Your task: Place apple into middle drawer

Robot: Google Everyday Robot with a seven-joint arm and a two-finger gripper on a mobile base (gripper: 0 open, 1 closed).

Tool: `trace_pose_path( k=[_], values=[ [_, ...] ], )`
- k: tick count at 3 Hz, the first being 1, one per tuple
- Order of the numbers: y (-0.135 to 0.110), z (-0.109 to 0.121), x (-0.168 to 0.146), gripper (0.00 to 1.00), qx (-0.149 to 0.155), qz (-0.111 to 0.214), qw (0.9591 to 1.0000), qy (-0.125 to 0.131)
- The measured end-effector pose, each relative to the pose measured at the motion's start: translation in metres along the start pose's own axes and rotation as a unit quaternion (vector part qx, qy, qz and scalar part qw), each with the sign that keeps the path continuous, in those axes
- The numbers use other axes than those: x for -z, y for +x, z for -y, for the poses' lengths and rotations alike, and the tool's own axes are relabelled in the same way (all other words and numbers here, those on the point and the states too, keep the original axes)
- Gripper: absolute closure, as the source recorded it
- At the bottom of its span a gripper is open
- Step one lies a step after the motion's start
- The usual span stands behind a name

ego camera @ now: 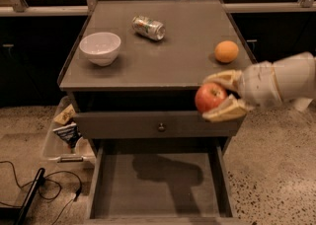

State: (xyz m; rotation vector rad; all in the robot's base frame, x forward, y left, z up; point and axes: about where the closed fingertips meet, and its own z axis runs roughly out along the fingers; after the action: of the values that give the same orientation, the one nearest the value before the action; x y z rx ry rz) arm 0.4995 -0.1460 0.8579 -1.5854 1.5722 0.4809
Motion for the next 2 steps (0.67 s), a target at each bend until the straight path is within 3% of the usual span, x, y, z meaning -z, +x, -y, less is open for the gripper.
trace_pose_path(
  k=[1,2],
  values=[
    [0.0283,-0.0327,-0.0033,1.0,-0.031,-0.011,0.9993,-0.017],
    [0.0289,-0.0404,-0.0022,1.0,-0.025,-0.003,0.9995,-0.021]
  ],
)
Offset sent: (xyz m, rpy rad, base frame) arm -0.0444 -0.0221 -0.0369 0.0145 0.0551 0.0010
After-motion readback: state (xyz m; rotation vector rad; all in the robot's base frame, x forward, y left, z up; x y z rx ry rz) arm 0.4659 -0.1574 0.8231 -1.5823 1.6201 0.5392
